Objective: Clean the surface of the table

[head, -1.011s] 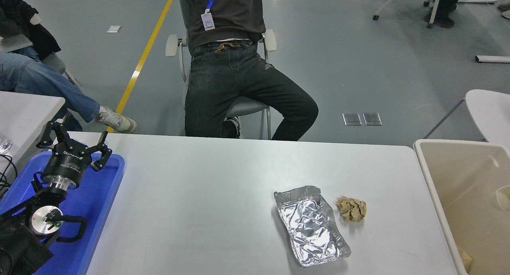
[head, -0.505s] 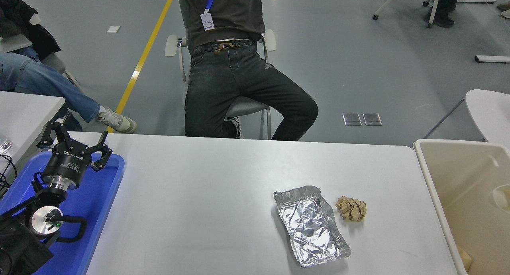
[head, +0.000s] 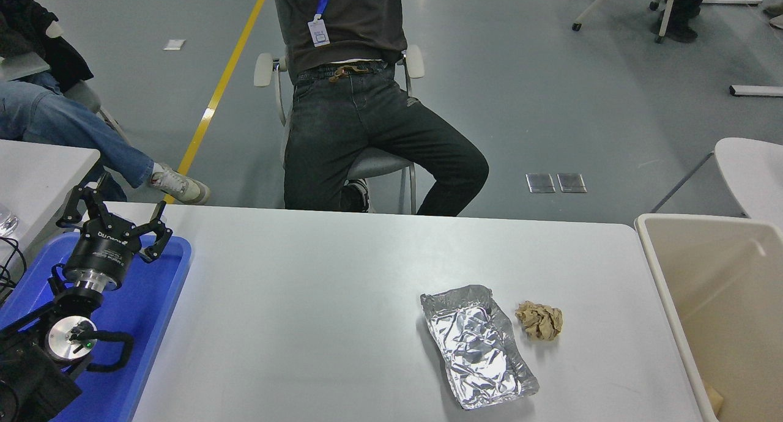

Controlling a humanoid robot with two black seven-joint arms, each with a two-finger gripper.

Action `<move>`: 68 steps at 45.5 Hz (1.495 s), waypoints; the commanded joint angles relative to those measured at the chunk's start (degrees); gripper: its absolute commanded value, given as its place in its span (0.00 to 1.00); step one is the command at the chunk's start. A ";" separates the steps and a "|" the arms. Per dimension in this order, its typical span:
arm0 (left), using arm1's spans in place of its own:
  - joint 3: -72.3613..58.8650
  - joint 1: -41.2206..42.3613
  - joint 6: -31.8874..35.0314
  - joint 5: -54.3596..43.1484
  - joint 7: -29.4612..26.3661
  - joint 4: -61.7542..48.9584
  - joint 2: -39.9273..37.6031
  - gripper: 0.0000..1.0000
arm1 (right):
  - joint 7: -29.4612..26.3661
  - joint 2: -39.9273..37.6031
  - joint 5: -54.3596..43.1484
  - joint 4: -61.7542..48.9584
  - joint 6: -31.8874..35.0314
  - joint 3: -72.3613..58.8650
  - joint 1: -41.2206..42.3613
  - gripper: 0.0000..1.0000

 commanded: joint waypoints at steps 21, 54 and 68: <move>0.00 0.00 0.00 0.00 -0.06 0.03 0.00 1.00 | -0.21 -0.22 9.43 -2.39 -1.01 0.89 0.62 1.00; 0.00 0.00 0.00 0.00 0.02 0.03 0.00 1.00 | -0.21 -10.50 15.50 21.33 -0.31 26.37 -1.48 1.00; 0.00 0.00 0.00 0.00 0.02 0.03 0.00 1.00 | 0.05 -10.59 15.50 34.69 2.67 41.66 -6.57 1.00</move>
